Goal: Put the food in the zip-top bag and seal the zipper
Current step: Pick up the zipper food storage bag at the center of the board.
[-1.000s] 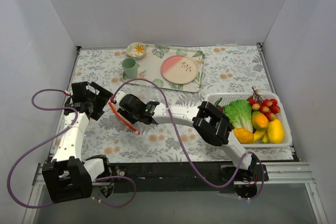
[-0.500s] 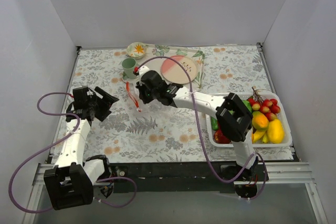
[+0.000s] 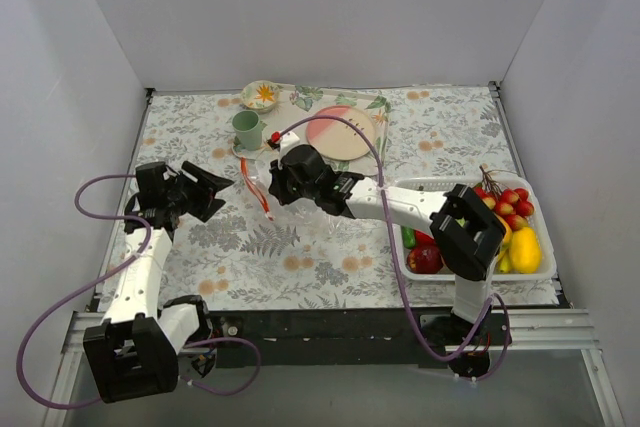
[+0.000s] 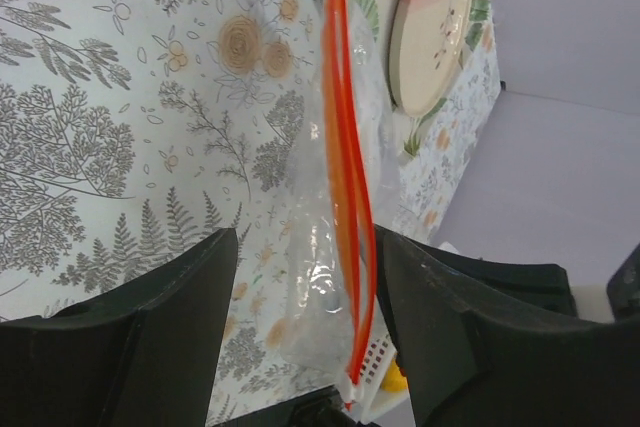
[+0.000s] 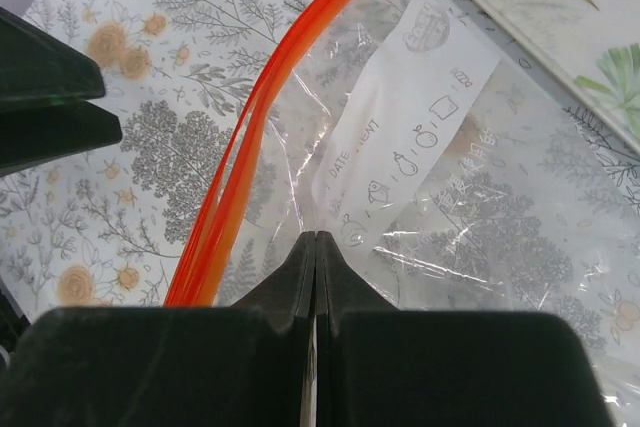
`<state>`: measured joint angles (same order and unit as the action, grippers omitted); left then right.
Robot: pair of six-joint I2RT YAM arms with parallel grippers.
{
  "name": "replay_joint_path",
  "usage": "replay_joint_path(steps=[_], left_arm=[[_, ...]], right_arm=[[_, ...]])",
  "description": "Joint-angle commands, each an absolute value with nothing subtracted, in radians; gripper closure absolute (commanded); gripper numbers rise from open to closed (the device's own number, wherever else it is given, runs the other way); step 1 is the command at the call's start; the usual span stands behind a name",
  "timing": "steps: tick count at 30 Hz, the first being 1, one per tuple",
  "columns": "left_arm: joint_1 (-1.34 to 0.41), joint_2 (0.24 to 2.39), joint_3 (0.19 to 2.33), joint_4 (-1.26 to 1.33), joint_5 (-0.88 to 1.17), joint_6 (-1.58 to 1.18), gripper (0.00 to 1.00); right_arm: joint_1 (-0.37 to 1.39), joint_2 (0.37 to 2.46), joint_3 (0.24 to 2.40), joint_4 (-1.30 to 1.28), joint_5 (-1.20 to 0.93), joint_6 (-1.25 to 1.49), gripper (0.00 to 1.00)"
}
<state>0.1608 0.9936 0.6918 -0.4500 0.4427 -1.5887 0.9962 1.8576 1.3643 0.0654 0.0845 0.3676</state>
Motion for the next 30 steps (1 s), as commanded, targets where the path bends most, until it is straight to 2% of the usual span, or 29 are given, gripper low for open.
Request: replay_joint_path(steps=[1, 18, 21, 30], left_arm=[[0.160, 0.957, 0.706, -0.433, 0.512, -1.647, 0.41], [0.074, 1.029, 0.687, -0.364, 0.457, -1.703, 0.51], [0.068, 1.037, 0.684, -0.359, 0.450, -1.703, 0.57], [0.064, 1.020, 0.680, -0.360, 0.445, -1.701, 0.55]], right_arm=[[1.017, 1.801, 1.342, 0.170, 0.166, 0.362, 0.99], [1.112, 1.783, 1.358, 0.189, 0.347, 0.242, 0.99], [1.123, 1.781, 1.362, 0.187, 0.368, 0.227, 0.99], [1.124, 1.793, 1.387, 0.164, 0.379, 0.222, 0.99]])
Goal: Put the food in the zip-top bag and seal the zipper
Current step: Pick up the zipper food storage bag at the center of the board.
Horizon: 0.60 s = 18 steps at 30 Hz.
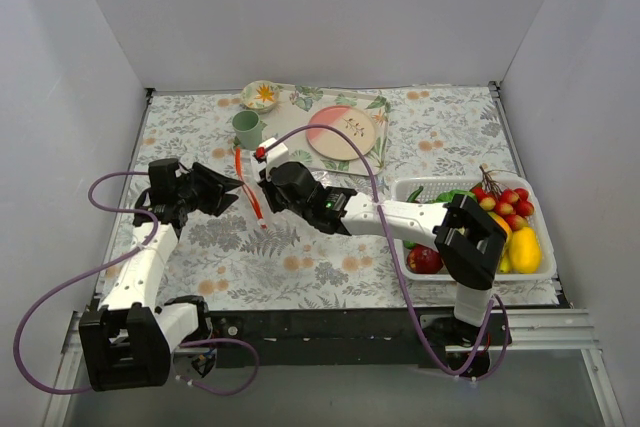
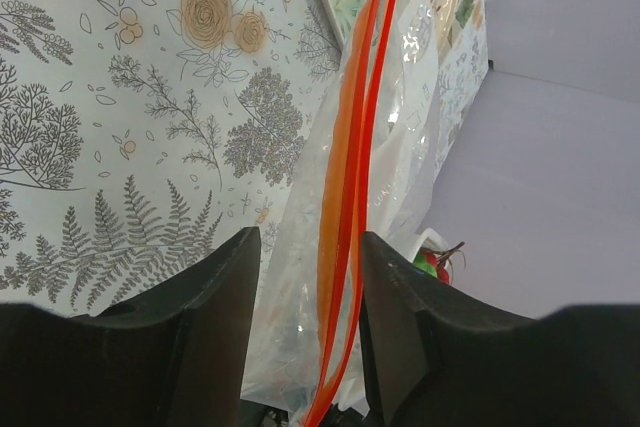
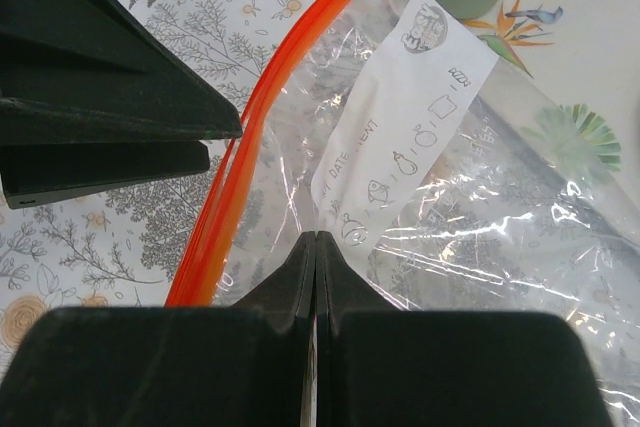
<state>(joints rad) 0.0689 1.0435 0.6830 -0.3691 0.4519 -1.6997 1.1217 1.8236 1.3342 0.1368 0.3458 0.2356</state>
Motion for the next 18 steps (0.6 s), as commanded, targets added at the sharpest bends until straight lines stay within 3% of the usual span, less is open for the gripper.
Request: replay_joint_path(steps=[1, 18], left_arm=[[0.064, 1.019, 0.681, -0.362, 0.443, -1.700, 0.54], [0.064, 1.038, 0.677, -0.359, 0.437, -1.694, 0.59]], right_arm=[[1.124, 1.795, 1.390, 0.163, 0.379, 0.222, 0.99], [1.140, 1.801, 1.408, 0.150, 0.382, 0.212, 0.99]])
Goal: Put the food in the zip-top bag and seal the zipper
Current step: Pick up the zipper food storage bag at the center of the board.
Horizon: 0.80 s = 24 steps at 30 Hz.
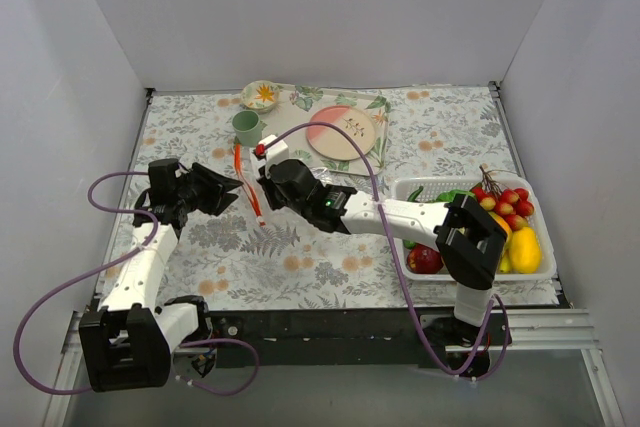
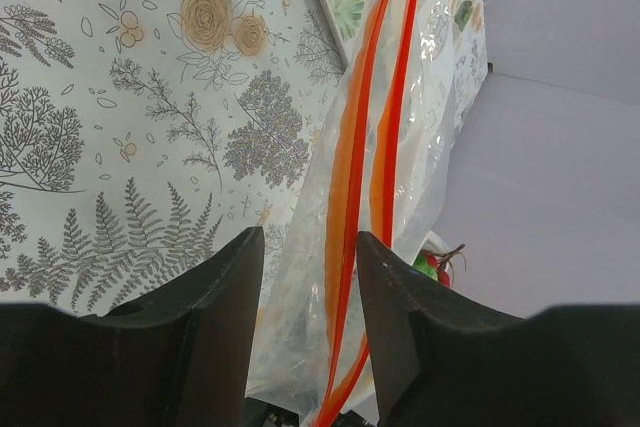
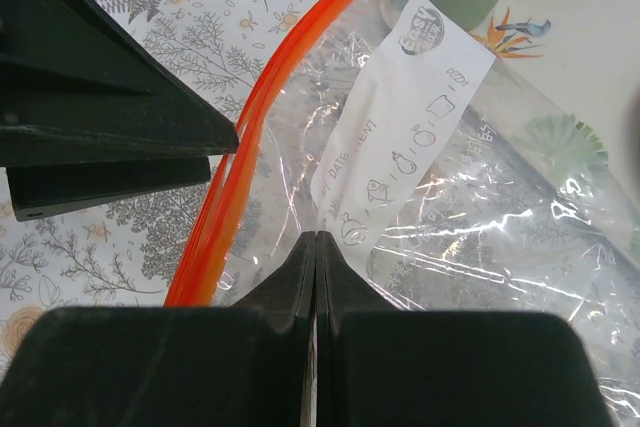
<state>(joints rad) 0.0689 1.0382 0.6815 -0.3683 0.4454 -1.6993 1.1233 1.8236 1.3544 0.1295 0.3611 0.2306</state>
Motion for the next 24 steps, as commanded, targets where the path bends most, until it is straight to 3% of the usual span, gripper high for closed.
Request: replay_joint_path(steps=[1, 7, 11, 14, 16, 18, 19, 20, 22, 24], left_arm=[[0.063, 1.040, 0.675, -0.354, 0.439, -1.692, 0.59], [0.049, 1.071, 0.670, -0.331, 0.416, -1.669, 0.66], [0.046, 1.065, 0.676, -0.345, 0.373, -1.640, 0.81], [0.046, 1.045, 0.698, -0.377, 0.315, -1.586, 1.00], [0.043, 1.014, 0.715, -0.390, 0.282, -1.518, 1.00], [0.038, 0.994, 0.738, -0.400, 0.243, -1.467, 1.00], [0.037, 0.983, 0.744, -0.405, 0.236, -1.424, 1.00], [0.035, 0.964, 0.749, -0.403, 0.238, -1.396, 1.00], [0.028, 0.947, 0.774, -0.416, 0.224, -1.362, 1.00], [0.025, 0.928, 0.791, -0.423, 0.213, -1.329, 1.00]], right_arm=[[1.147, 1.801, 1.411, 0.150, 0.382, 0.207, 0.99], [1.175, 1.809, 1.416, 0.146, 0.396, 0.181, 0.99], [1.180, 1.804, 1.404, 0.143, 0.416, 0.172, 0.99], [1.177, 1.793, 1.378, 0.143, 0.436, 0.164, 0.99], [1.170, 1.783, 1.368, 0.144, 0.420, 0.150, 0.99], [1.167, 1.776, 1.391, 0.137, 0.364, 0.130, 0.85], [1.167, 1.781, 1.411, 0.099, 0.310, 0.121, 0.66], [1.169, 1.779, 1.433, 0.081, 0.281, 0.121, 0.56], [1.170, 1.779, 1.497, 0.055, 0.203, 0.124, 0.43], [1.172, 1.781, 1.534, 0.023, 0.186, 0.141, 0.40]])
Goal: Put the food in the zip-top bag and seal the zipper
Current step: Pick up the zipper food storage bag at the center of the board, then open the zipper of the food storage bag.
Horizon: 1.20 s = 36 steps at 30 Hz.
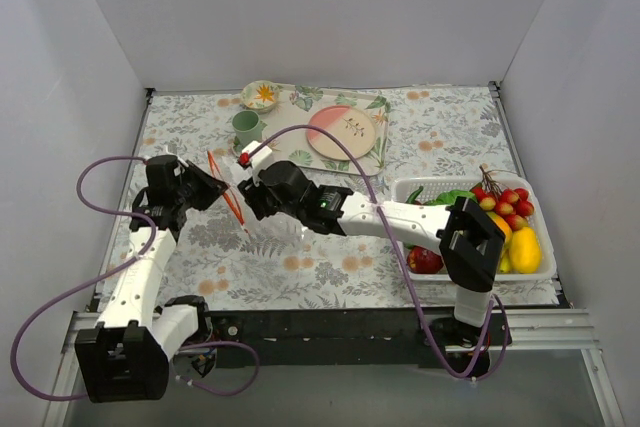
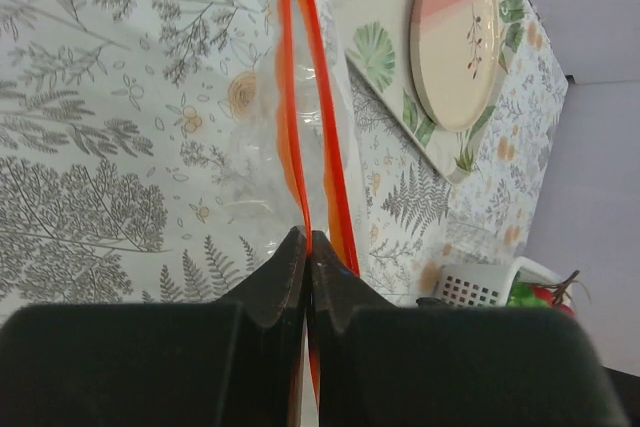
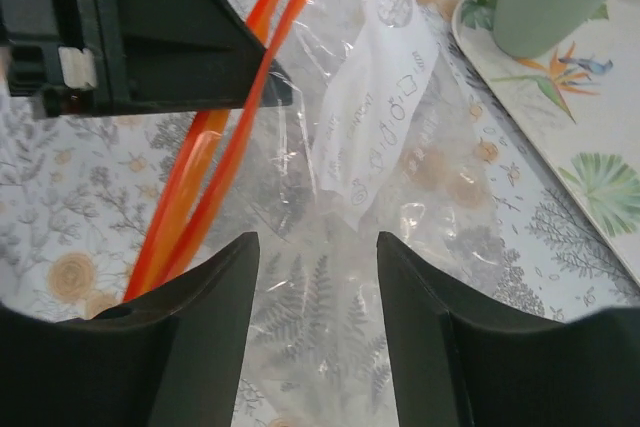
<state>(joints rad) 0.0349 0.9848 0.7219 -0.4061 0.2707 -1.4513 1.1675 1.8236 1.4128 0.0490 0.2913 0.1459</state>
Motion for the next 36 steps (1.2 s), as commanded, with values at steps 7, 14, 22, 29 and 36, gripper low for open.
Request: replay_joint_path(steps=[7, 14, 22, 29, 36], left_arm=[[0.017, 0.923, 0.838, -0.445, 0.255, -1.301, 1.00], [0.014, 0.910, 0.861, -0.462, 0.262, -1.299, 1.00], [0.014, 0.900, 0.877, -0.474, 0.268, -1.304, 1.00], [0.014, 0.899, 0.896, -0.497, 0.204, -1.278, 1.00], [-0.061, 0.986, 1.060, -0.578, -0.259, -1.169, 1.00]], right_arm=[[1.170, 1.824, 1.640, 0.002, 0.143, 0.190, 0.43], [1.170, 1.856, 1.687, -0.038, 0.160, 0.236, 0.49], [1.170, 1.913, 1.750, -0.098, 0.207, 0.259, 0.53], [1.170, 1.959, 1.853, -0.221, 0.354, 0.267, 0.81], [1.141, 1.812, 1.669, -0.247, 0.526, 0.277, 0.98]])
